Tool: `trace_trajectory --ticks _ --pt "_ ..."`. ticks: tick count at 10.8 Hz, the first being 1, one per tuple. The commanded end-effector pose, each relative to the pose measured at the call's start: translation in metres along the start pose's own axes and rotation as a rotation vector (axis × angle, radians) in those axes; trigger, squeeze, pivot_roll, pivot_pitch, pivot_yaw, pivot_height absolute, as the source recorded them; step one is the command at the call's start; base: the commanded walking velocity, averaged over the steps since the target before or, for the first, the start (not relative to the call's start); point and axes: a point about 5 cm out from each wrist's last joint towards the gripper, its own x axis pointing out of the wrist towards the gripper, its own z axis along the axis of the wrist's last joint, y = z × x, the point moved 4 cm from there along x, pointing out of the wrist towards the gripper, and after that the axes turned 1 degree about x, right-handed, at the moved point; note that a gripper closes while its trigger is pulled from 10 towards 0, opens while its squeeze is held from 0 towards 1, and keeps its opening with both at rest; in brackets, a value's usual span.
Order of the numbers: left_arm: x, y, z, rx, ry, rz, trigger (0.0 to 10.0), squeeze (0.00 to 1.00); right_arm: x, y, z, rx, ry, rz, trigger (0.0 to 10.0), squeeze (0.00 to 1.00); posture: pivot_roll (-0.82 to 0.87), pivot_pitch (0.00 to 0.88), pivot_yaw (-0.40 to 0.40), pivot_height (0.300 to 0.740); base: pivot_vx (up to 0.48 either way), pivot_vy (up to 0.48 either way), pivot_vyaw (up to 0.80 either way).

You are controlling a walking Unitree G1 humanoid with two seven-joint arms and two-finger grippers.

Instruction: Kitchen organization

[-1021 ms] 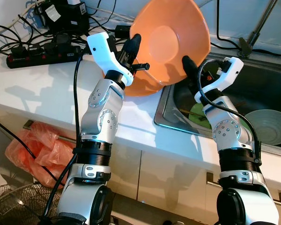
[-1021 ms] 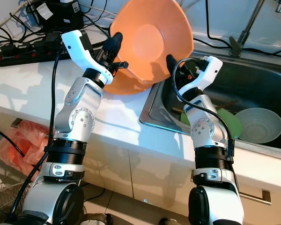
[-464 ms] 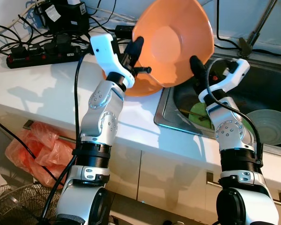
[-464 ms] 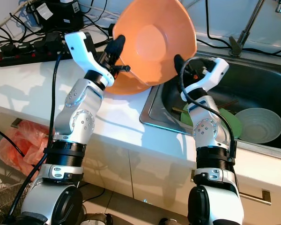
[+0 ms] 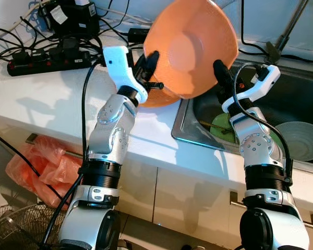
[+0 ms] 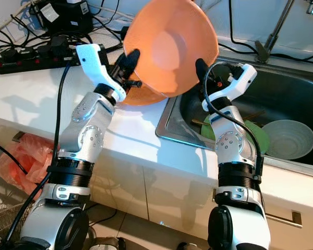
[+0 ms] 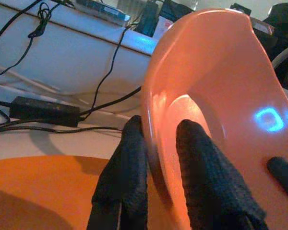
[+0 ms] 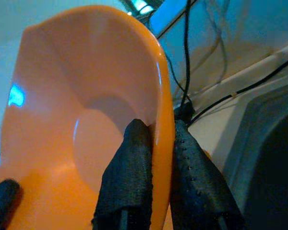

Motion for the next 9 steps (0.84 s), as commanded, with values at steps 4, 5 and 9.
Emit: trace_trajectory --ticks 4,5,9 --pt "0.004 -0.012 0.002 0.032 0.004 -0.041 10.0 1.0 0.005 -0.011 0.024 0.095 -0.107 -0.095 0.0 0.0 0.08 0.067 -0.003 0.74 0.0 0.0 0.0" --pt "0.004 -0.01 -0.002 0.066 0.031 -0.029 10.0 1.0 0.004 -0.019 0.034 0.135 -0.159 -0.144 0.0 0.0 0.08 0.066 -0.004 0.74 0.0 0.0 0.0" --pt "0.001 -0.019 -0.012 0.124 0.078 -0.092 10.0 0.0 -0.004 -0.038 0.054 0.091 -0.252 -0.248 0.0 0.0 0.08 0.067 -0.001 0.74 0.0 0.0 0.0"
